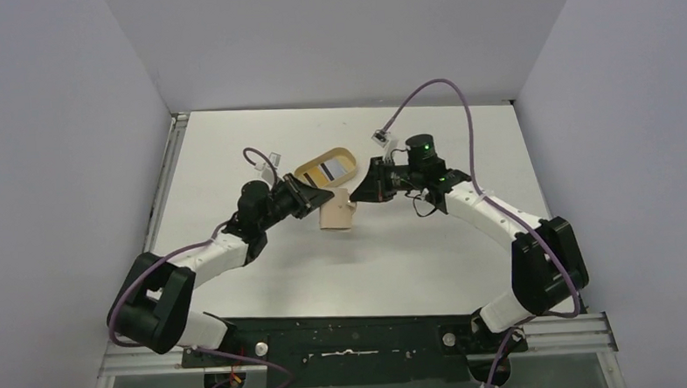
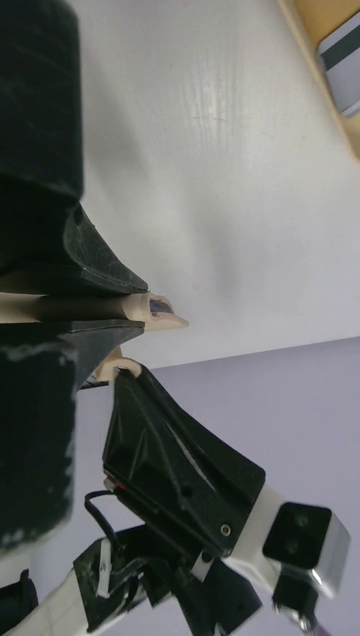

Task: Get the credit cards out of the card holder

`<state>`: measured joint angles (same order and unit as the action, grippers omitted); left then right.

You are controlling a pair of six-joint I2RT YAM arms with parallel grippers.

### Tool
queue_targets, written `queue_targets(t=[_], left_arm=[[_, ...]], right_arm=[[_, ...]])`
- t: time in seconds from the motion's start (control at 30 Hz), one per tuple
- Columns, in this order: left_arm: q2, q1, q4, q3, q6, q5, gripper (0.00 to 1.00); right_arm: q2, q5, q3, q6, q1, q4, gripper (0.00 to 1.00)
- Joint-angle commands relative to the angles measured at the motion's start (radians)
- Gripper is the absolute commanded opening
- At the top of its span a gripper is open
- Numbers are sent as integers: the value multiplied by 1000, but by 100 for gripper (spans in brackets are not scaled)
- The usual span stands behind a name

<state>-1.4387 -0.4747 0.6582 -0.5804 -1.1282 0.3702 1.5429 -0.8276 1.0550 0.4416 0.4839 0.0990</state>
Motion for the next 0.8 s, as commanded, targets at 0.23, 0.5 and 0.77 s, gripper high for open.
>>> queue_targets(t=[0.23, 0.5, 0.77], left_arm=[[171, 94, -129, 25, 88, -46, 0], [237, 77, -163, 2, 122, -108, 0], [236, 62, -131, -6, 121, -105, 0]], right_arm=[[-144, -34, -157, 207, -202, -325, 53], [-189, 175, -144, 146, -40, -205, 99], [-115, 482, -202, 317, 82, -284, 81]])
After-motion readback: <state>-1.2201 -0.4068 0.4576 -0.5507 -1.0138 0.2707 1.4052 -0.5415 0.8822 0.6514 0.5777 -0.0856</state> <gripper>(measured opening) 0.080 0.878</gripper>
